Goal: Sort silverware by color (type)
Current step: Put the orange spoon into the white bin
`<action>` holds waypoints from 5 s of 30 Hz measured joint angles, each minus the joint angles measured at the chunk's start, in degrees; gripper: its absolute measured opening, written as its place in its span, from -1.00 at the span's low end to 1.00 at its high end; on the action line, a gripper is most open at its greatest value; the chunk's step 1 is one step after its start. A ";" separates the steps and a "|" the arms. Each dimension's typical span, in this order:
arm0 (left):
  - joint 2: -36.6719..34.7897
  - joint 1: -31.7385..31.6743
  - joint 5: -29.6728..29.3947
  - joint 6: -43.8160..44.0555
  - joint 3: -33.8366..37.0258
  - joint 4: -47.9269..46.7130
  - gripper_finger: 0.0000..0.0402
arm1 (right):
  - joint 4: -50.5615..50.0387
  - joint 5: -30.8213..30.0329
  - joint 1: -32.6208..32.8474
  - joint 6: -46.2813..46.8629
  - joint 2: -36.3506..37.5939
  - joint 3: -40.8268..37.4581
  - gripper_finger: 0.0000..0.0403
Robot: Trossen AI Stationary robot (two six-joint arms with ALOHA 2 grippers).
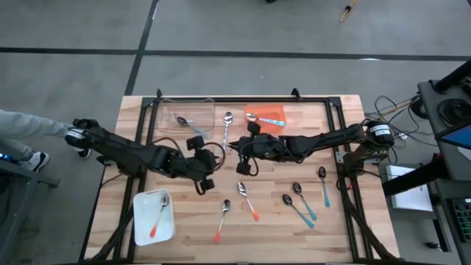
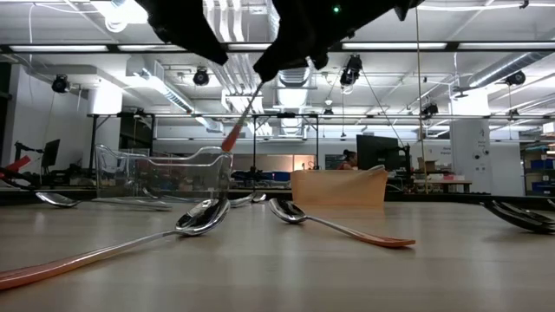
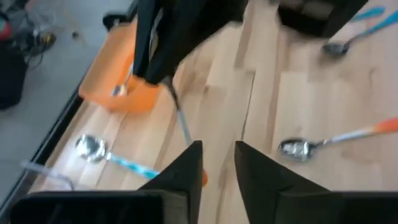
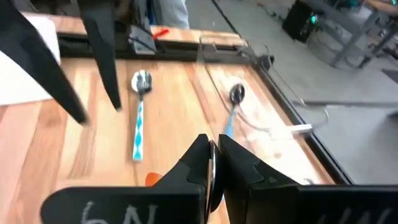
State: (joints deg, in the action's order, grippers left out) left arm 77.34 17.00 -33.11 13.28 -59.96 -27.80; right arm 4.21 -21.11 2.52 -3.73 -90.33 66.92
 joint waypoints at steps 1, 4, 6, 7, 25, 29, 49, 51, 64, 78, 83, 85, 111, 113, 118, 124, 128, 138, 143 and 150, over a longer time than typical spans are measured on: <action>-0.43 -0.08 0.03 -0.51 0.54 1.60 -0.58 | -0.05 -0.87 0.01 0.68 0.01 0.00 -0.94; -1.10 -0.26 0.05 -0.83 3.35 6.40 -0.47 | 1.56 -1.51 -0.07 2.62 -0.01 0.00 -0.94; -1.26 -0.26 0.04 -0.71 5.68 9.72 -0.41 | 3.91 -1.61 -0.19 3.85 -0.15 0.00 -0.94; -1.36 -0.29 0.05 -0.59 6.94 12.14 -0.38 | 5.41 -1.57 -0.19 4.23 -0.24 0.00 -0.94; -1.91 -1.12 -3.88 -5.05 13.65 25.46 -0.25 | 8.09 -3.30 0.12 15.57 -0.54 0.00 -0.94; -1.84 -1.14 -3.91 -5.07 14.39 25.85 -0.25 | 8.04 -4.90 0.25 15.71 -0.56 0.00 -0.94; 3.72 -3.04 -17.57 -18.07 16.21 44.31 -0.25 | 8.50 -7.62 0.23 14.34 -0.60 -0.55 -0.94; 5.23 -3.41 -19.28 -18.93 15.82 44.80 -0.25 | 8.50 -7.62 0.23 14.34 -0.60 -0.55 -0.94; 10.49 -3.99 -20.60 -18.97 11.97 44.83 -0.48 | 8.46 -7.60 0.23 14.25 -0.60 -0.59 -0.94; 10.27 -3.91 -23.91 -15.57 11.87 44.65 -0.98 | 8.52 -7.64 0.23 14.58 -0.63 -0.59 -0.93; 10.10 -3.78 -21.86 -13.49 11.87 44.35 -0.99 | 8.49 -7.49 0.23 15.64 -0.63 -0.61 -0.75; 10.05 -3.63 -21.59 -12.80 11.87 44.31 -0.99 | 8.52 -7.49 0.23 15.66 -0.63 -0.61 -0.63; -17.09 5.66 21.71 38.29 11.82 -3.42 -1.00 | -2.60 -7.47 -0.81 5.62 3.44 8.41 -0.12; -19.44 7.94 26.16 45.58 11.82 -6.62 -1.00 | -3.43 -7.49 -1.22 5.82 3.44 8.41 -0.12; -23.39 15.73 30.78 62.32 11.80 -17.81 -1.00 | -4.54 -7.57 -2.06 6.77 3.44 8.06 -0.12; -21.61 27.34 29.24 87.41 11.85 -32.10 -1.00 | -5.78 -7.53 -2.07 7.43 3.44 7.82 -0.12; -17.72 32.11 28.51 97.76 11.85 -34.68 -1.00 | -6.16 -7.52 -2.18 6.94 3.44 7.82 -0.12; -7.53 35.61 29.16 108.96 11.85 -31.62 -1.00 | -6.93 -7.51 -2.55 6.60 3.44 7.82 -0.12; -3.08 35.60 29.38 110.73 11.87 -31.74 -1.00 | -6.95 -7.52 -2.57 6.47 3.44 7.81 -0.12; 1.27 35.58 30.98 112.37 11.87 -31.00 -0.99 | -6.95 -7.51 -2.57 6.65 3.44 7.80 -0.12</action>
State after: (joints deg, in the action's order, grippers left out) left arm 78.61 52.58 -2.13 125.65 -48.10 -58.80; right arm -2.74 -28.62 -0.05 2.92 -86.89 74.72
